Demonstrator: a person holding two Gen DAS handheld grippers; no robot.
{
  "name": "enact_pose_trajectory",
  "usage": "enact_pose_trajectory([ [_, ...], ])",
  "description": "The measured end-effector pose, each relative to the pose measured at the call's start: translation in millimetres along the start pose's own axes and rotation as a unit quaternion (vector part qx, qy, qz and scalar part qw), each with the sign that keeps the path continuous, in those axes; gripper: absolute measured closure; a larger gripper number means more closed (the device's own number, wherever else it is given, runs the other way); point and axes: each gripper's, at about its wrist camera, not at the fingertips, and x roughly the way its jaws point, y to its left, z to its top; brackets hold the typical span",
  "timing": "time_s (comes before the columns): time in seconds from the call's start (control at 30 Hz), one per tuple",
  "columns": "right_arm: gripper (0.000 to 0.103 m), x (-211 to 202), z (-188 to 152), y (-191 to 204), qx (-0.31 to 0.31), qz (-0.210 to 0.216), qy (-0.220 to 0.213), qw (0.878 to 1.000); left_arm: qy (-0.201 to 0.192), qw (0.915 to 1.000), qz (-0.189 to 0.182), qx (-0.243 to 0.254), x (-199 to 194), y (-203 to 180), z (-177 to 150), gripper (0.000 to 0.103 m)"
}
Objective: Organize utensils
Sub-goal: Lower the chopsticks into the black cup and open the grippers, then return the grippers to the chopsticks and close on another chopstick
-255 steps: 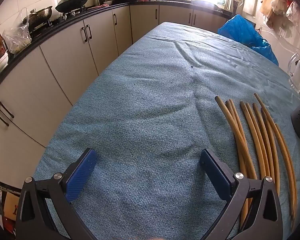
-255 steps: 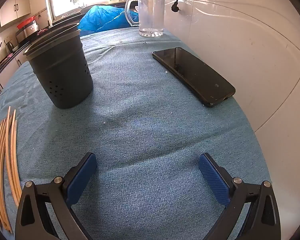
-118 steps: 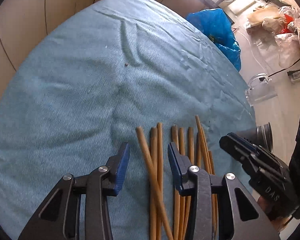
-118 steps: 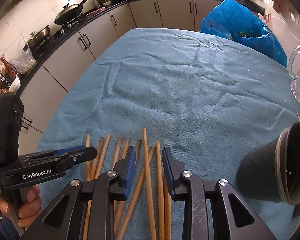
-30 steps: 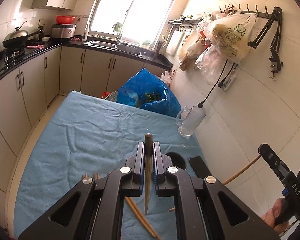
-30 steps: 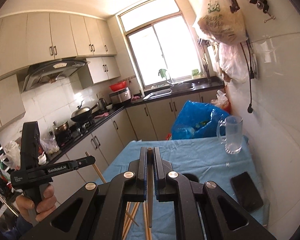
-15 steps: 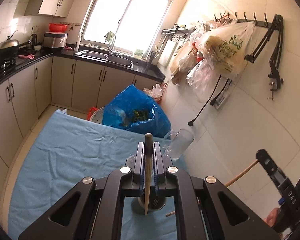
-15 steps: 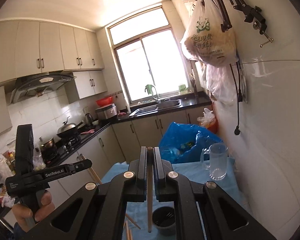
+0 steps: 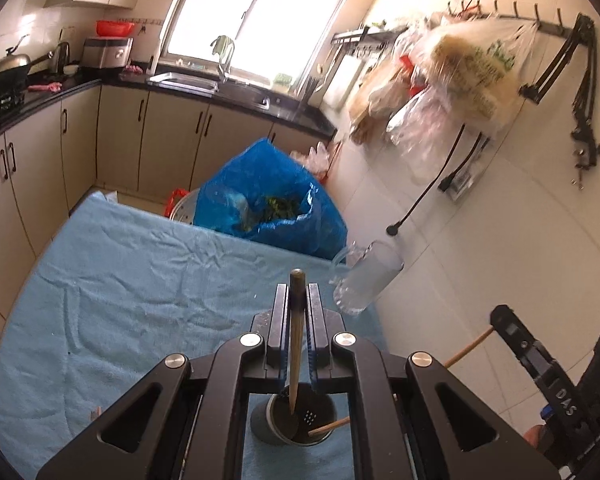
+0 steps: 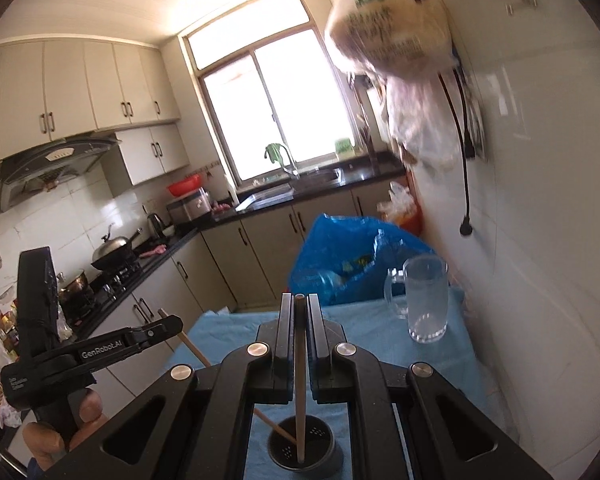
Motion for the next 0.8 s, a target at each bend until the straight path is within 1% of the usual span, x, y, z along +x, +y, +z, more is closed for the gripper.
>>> enact_pose_trajectory([
  [0.27,0.097,37,-20,-23,0.018,-0.011,0.043,0.999,0.031,0.9994,0.013,0.002,23,8,-15,0.096],
  [0.4,0.097,46,-25,-30,0.025,-0.016,0.053,0.998,0.04,0.999,0.016,0.007,30,8,-18,0.096],
  [0.6,0.096,56,-30,-35,0.03,-0.019,0.065,0.997,0.043,0.9988,0.02,0.011,30,8,-23,0.096],
  [0.67,0.096,56,-30,-36,0.03,-0.018,0.068,0.997,0.046,0.9988,0.019,0.008,29,8,-22,0.093],
  [0.73,0.095,52,-30,-35,0.029,-0.019,0.067,0.997,0.044,0.9988,0.018,0.007,26,8,-22,0.087],
  [0.8,0.087,45,-28,-35,0.029,-0.016,0.061,0.998,0.04,0.999,0.018,0.008,21,8,-22,0.085],
])
